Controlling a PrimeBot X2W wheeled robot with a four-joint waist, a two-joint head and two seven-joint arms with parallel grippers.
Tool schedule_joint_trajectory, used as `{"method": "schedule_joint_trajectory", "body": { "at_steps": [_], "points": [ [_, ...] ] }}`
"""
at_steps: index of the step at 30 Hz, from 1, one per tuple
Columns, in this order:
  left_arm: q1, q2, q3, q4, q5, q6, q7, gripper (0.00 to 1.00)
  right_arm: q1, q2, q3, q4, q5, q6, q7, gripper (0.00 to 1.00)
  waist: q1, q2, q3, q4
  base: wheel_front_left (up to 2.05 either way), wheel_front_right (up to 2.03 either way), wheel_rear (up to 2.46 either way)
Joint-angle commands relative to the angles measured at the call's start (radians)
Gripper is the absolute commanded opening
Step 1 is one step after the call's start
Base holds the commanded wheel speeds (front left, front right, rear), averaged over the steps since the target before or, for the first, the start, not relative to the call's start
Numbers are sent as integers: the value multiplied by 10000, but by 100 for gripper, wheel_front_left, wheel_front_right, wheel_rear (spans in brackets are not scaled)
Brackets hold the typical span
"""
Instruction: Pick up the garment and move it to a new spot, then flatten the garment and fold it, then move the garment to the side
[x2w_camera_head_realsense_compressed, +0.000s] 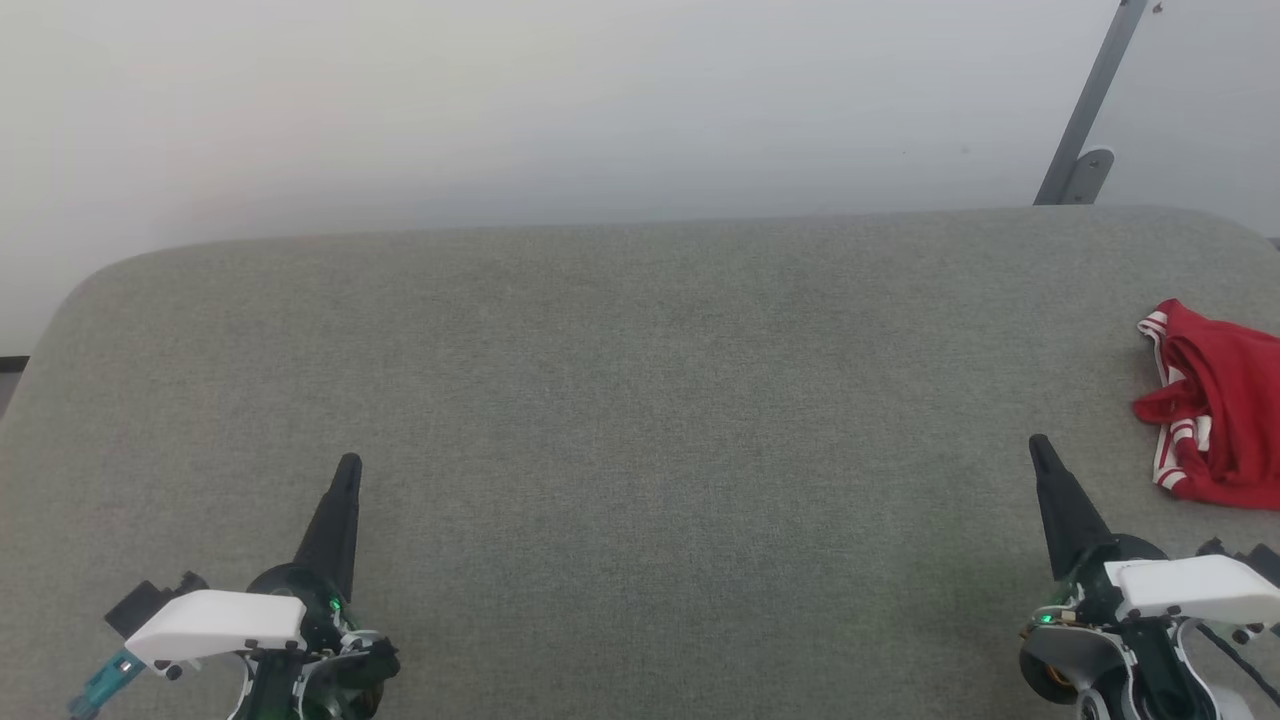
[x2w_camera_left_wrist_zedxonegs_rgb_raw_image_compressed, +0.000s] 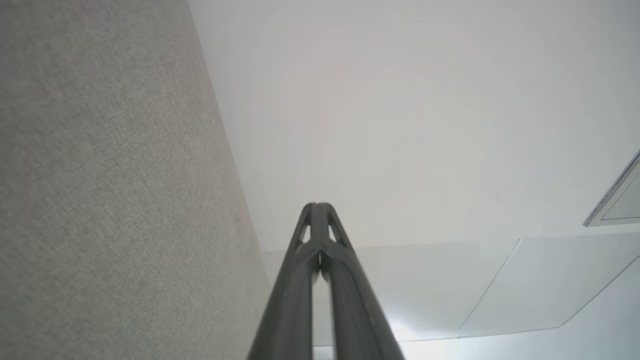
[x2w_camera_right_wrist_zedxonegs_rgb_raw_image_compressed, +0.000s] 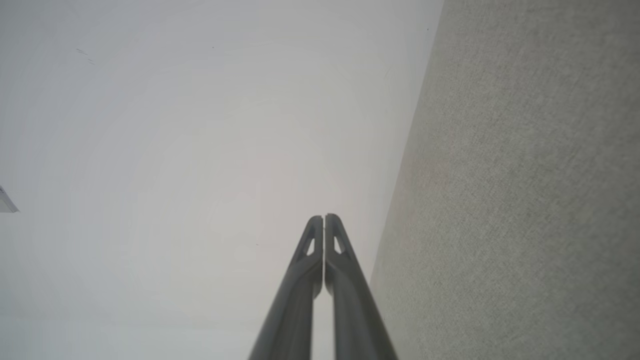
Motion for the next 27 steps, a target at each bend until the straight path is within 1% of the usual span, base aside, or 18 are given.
{"method": "schedule_joint_trajectory", "body": {
  "at_steps": [1,27],
  "points": [
    [-117,-42,-12,7,-152,1,74,0,58,67,-38,-84,199,4,64,0,0,0,-4,8,0,0,0],
    [-121,-43,-15,9,-181,1,83,0,64,66,-34,-74,210,4,65,0,0,0,-6,12,0,0,0]
  ]
}}
